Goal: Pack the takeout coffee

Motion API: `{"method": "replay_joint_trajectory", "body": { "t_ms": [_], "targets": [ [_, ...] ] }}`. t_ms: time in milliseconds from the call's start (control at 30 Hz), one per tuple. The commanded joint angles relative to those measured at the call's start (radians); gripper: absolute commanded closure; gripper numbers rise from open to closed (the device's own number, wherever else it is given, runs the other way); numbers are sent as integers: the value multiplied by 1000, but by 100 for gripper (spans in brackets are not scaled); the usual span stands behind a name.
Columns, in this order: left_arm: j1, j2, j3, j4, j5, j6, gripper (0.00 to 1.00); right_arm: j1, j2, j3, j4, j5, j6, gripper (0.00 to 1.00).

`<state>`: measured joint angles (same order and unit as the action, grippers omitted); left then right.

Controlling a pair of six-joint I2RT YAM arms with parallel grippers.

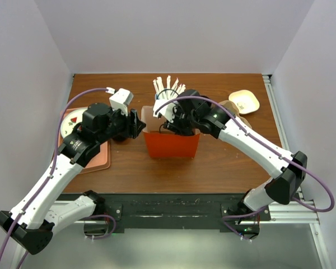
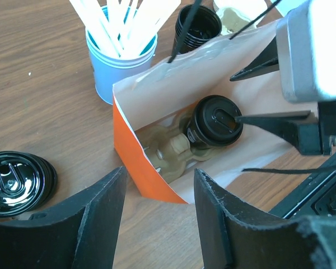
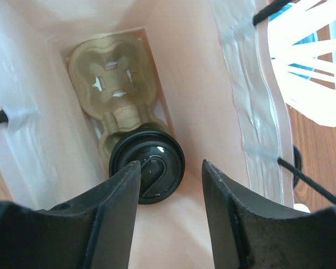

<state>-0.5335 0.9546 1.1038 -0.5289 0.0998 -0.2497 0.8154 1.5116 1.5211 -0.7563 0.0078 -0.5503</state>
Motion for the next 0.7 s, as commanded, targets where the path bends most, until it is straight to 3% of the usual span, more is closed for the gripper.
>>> {"method": "replay_joint_trajectory", "body": {
  "t_ms": [0,467,667],
  "targets": [
    [-2,1,47,58,-3,20,44,-12,-25,71,-11,-11,-8,55],
    [-2,3,54,72,0,26,43,-36,-31,116,5,-9,-2,61],
    [-2,7,76,63,-28,50,42,-59,-91,86,95,6,29,64]
  ]
}}
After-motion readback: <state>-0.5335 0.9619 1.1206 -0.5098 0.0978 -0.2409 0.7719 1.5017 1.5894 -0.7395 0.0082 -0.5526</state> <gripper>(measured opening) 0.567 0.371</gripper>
